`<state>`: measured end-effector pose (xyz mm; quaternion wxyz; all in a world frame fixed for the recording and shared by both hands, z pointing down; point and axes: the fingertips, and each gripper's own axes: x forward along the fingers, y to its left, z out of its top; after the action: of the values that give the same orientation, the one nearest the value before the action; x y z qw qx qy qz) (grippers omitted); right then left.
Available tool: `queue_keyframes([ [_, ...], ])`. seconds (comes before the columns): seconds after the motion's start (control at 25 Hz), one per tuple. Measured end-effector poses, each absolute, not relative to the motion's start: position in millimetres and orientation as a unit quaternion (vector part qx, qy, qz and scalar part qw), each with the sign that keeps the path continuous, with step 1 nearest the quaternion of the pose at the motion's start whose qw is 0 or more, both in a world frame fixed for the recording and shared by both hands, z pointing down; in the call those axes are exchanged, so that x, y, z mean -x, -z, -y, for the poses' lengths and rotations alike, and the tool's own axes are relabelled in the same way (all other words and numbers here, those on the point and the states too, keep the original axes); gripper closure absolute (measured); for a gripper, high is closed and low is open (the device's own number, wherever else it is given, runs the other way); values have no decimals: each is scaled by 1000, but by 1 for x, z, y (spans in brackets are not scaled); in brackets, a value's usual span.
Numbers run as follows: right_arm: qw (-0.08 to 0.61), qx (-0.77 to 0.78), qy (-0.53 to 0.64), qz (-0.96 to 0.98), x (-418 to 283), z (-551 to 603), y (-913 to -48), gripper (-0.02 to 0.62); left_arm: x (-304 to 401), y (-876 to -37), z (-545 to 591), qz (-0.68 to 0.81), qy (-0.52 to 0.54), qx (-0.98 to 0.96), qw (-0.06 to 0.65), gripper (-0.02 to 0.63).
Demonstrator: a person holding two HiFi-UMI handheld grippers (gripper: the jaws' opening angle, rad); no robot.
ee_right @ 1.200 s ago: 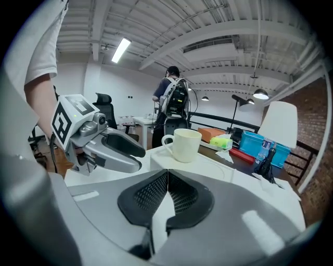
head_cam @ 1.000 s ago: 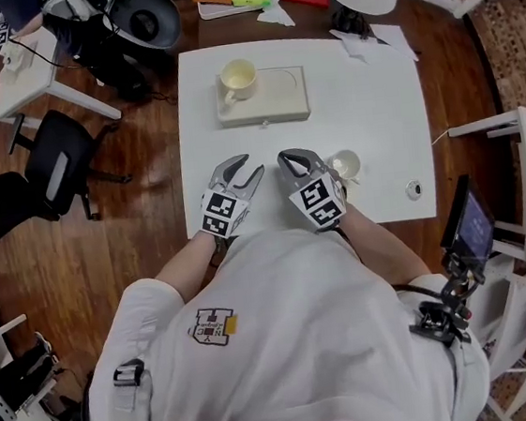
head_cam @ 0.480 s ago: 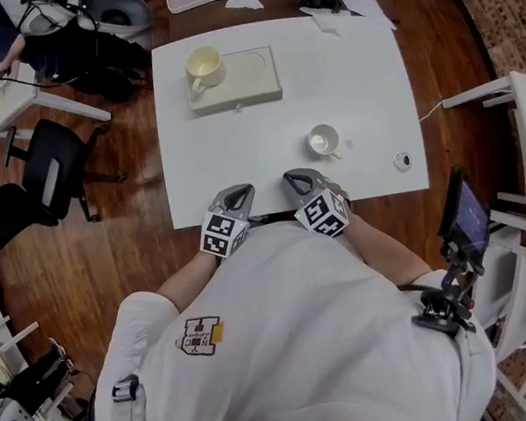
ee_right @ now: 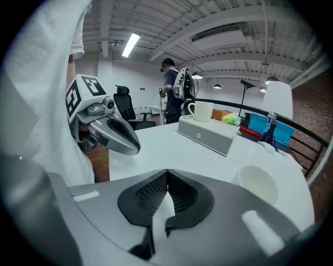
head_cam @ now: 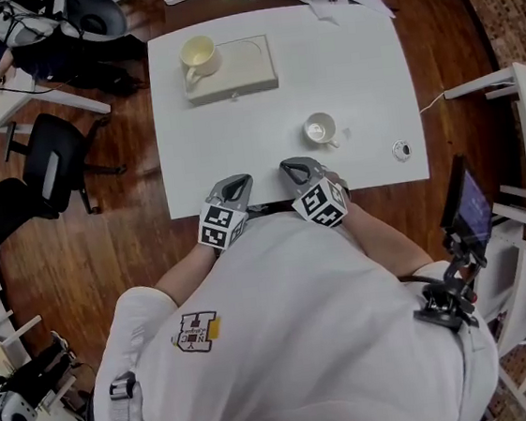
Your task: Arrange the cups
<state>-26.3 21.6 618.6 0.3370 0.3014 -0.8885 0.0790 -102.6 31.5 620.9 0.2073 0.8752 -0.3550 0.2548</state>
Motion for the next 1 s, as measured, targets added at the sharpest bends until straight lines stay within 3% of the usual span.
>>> queue_keyframes([
  [1.0, 325, -321, -87, 885, 26, -13, -611, 594, 96, -613, -27, 341, -234, -889, 196, 606],
])
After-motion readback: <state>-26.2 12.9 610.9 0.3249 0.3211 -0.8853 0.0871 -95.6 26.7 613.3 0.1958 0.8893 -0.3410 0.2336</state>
